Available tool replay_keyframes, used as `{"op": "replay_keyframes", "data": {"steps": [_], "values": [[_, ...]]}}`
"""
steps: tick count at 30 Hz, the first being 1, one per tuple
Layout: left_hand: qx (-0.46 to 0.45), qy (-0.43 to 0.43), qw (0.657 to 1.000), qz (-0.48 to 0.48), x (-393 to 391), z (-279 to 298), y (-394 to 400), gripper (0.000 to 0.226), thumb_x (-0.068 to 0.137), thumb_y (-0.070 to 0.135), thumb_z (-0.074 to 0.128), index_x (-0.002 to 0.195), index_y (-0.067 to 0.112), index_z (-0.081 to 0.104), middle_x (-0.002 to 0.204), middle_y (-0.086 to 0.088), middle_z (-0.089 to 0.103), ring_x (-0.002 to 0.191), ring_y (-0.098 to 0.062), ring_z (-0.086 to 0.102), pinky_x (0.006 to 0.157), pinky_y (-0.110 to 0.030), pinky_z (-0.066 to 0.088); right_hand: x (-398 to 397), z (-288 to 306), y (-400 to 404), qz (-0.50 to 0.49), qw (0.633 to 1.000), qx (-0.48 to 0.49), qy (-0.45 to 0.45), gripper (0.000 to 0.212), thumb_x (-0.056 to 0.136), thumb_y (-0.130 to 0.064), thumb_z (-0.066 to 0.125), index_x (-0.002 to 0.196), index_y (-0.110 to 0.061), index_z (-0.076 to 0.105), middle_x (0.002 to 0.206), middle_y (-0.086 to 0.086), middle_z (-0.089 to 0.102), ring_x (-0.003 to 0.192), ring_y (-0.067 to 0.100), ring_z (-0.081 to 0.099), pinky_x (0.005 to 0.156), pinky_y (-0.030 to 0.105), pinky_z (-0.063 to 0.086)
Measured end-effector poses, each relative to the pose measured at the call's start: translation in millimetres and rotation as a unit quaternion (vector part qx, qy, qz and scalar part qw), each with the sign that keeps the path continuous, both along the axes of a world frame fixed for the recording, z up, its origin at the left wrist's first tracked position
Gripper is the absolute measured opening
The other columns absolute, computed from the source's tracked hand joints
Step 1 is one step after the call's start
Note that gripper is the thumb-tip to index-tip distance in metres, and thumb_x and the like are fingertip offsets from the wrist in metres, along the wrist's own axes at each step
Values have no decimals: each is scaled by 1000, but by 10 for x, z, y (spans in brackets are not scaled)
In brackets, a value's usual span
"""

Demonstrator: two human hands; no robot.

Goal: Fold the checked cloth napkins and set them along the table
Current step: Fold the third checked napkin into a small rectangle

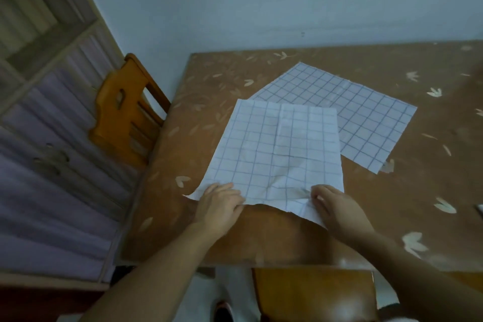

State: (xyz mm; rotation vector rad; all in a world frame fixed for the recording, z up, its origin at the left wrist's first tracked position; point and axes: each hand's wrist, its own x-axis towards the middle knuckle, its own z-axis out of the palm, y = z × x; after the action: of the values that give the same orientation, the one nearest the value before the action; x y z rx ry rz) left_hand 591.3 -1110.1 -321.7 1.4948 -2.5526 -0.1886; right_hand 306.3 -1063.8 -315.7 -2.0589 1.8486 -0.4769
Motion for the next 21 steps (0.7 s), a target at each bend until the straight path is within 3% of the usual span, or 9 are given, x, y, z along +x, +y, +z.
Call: {"op": "replay_keyframes", "data": {"steps": [2,6,11,13,16,21], "values": [[40,-39,998,17,-60,128,240,20,94,25,53,90,20,72,92,5,70,96,-16,64,87,-30,49,12,65,120,6,999,38,31,11,98,-28,44,100,-32,54,110,-9,62,87,16,58,74,29,40],[84,-134,985,66,-87,232,583,28,98,28,42,90,17,66,96,0,67,89,-21,62,77,-34,51,209,210,406,47,993,101,41,43,97,-50,40,133,-29,47,139,-11,50,116,16,54,97,32,39],[127,-197,968,86,-10,271,841,18,93,16,46,92,13,64,100,-6,65,93,-27,62,71,-31,46,450,224,680,150,964,165,143,84,82,-67,51,150,-31,18,158,-9,19,144,14,20,119,40,13],[130,-199,967,90,69,270,924,18,92,15,46,91,12,64,100,-7,65,93,-28,62,67,-31,41,498,147,736,159,963,151,158,71,87,-52,53,148,-34,21,158,-9,20,144,13,19,119,41,10],[132,-185,971,82,253,246,1015,17,91,13,46,88,11,63,97,-8,65,89,-27,62,64,-30,37,566,136,777,148,971,91,161,38,97,-25,41,133,-35,46,146,-10,42,133,10,39,114,34,22],[113,-134,983,59,681,249,1135,24,85,10,46,99,17,65,101,-3,66,93,-26,61,66,-28,35,642,318,869,101,975,114,162,25,95,-25,50,116,-33,62,123,-15,59,106,8,58,93,24,45]]}}
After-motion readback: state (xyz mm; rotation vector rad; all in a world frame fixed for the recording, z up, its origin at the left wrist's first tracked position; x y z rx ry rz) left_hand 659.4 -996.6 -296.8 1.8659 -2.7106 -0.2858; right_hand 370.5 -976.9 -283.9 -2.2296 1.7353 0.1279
